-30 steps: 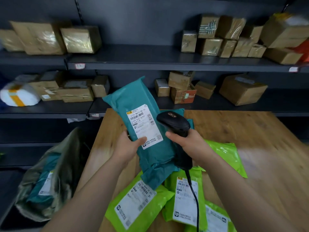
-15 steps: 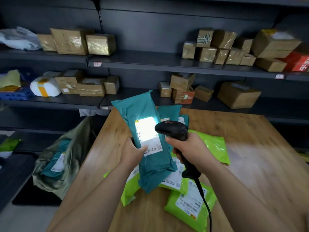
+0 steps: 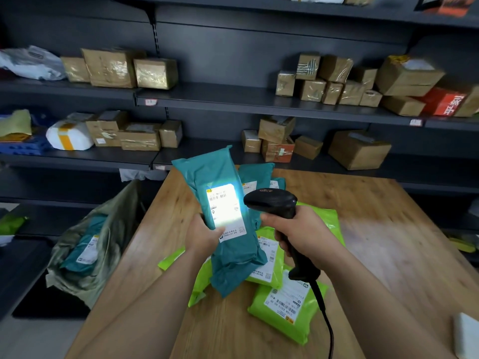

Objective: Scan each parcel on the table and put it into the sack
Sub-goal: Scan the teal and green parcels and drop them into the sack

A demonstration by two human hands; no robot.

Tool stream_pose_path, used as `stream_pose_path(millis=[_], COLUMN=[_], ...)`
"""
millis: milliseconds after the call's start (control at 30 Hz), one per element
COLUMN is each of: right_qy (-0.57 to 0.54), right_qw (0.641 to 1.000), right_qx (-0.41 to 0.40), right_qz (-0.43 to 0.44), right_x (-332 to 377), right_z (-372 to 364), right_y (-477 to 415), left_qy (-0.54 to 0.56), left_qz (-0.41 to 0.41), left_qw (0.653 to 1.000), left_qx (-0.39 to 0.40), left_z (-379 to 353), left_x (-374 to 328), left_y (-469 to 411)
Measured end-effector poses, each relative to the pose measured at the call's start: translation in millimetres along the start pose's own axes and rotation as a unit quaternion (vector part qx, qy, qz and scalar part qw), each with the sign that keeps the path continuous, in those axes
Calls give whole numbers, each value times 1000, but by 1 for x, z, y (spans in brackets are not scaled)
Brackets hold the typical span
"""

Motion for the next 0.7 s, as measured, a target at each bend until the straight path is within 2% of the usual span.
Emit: stream_pose_path(millis=[500, 700], right_qy=[-1, 2], right_qw=[1000, 1000], right_qx=[20, 11], right_qz=[-3, 20], right_x=[0, 7], right_z=[0, 4], right_y=[-4, -7], left_qy=[11, 26], left_qz=[-4, 28], left_qw=[1000, 999], left_qx=[4, 1], left_z=[-1, -3], left_x=[-2, 2], left_y=[2, -2])
Point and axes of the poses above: each hand's wrist, its own y-axis away from the middle knuckle, its own z-axis out of the back of the hand, x = y × z, the point moved 7 cm from there along -y, towards the middle knuckle, and after that the axes turned 13 degrees about -x, right-handed, at the moved point
